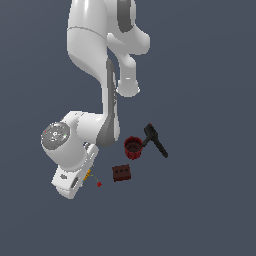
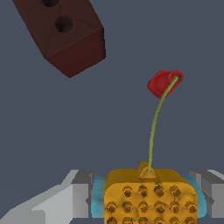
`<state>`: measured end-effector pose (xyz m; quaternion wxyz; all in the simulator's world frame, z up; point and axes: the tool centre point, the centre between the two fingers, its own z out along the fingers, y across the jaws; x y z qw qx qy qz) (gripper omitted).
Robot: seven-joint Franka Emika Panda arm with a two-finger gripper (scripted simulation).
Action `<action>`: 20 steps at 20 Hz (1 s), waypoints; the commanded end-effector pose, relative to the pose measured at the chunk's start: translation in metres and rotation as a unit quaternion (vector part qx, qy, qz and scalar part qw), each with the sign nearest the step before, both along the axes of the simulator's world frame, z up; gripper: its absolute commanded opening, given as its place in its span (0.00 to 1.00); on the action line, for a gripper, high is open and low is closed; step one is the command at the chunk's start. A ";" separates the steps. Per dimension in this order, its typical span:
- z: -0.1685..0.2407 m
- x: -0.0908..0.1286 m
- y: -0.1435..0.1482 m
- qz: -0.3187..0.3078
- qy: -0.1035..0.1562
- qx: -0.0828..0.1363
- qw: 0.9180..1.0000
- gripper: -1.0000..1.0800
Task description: Pick up a designated object from a clutter of objects.
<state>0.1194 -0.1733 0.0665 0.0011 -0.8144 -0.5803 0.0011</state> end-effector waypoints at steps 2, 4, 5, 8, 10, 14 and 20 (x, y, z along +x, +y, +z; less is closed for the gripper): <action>0.030 -0.001 0.030 0.001 -0.001 0.000 1.000 0.00; 0.048 -0.002 0.048 0.001 -0.001 -0.001 1.000 0.00; 0.056 -0.003 0.057 0.001 -0.001 -0.001 1.000 0.00; 0.083 -0.004 0.084 0.001 -0.001 -0.001 1.000 0.00; 0.102 -0.005 0.102 0.001 -0.001 -0.001 1.000 0.00; 0.138 -0.007 0.138 0.001 -0.001 -0.001 1.000 0.00; 0.191 -0.009 0.191 0.001 -0.001 -0.001 1.000 0.00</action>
